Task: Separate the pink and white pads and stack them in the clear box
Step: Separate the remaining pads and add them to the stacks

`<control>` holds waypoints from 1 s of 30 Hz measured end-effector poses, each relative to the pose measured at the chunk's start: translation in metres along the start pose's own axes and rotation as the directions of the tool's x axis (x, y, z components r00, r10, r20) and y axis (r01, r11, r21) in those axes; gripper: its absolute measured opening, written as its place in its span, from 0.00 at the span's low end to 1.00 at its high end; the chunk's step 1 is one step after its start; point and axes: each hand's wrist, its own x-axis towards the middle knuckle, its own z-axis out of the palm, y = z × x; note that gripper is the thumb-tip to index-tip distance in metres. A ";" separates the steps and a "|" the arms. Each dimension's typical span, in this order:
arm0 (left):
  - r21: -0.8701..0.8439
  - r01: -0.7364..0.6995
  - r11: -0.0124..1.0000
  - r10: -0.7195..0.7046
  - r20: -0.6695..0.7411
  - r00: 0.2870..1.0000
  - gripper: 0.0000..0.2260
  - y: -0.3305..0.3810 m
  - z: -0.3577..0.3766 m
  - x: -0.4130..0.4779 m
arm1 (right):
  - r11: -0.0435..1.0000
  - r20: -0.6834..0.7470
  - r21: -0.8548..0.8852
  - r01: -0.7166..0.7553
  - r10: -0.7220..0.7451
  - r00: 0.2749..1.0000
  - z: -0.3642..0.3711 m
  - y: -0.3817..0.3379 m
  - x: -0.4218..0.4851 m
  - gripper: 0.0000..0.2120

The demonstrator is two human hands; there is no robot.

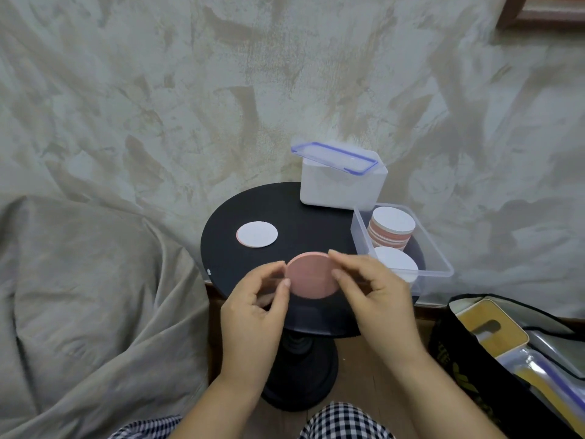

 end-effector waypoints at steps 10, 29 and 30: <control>0.140 -0.177 0.974 0.109 0.396 0.912 0.14 0.020 0.063 0.014 | 0.911 0.000 0.144 -0.387 0.391 0.920 -0.110 0.021 0.053 0.13; 0.144 -0.280 0.949 0.206 0.390 0.898 0.14 0.009 0.098 0.011 | 0.846 0.372 -0.384 -0.369 0.508 0.777 -0.113 0.035 0.097 0.10; 0.143 -0.282 0.949 0.209 0.387 0.898 0.14 0.009 0.098 0.010 | 0.845 0.373 -0.389 -0.367 0.509 0.776 -0.111 0.035 0.098 0.10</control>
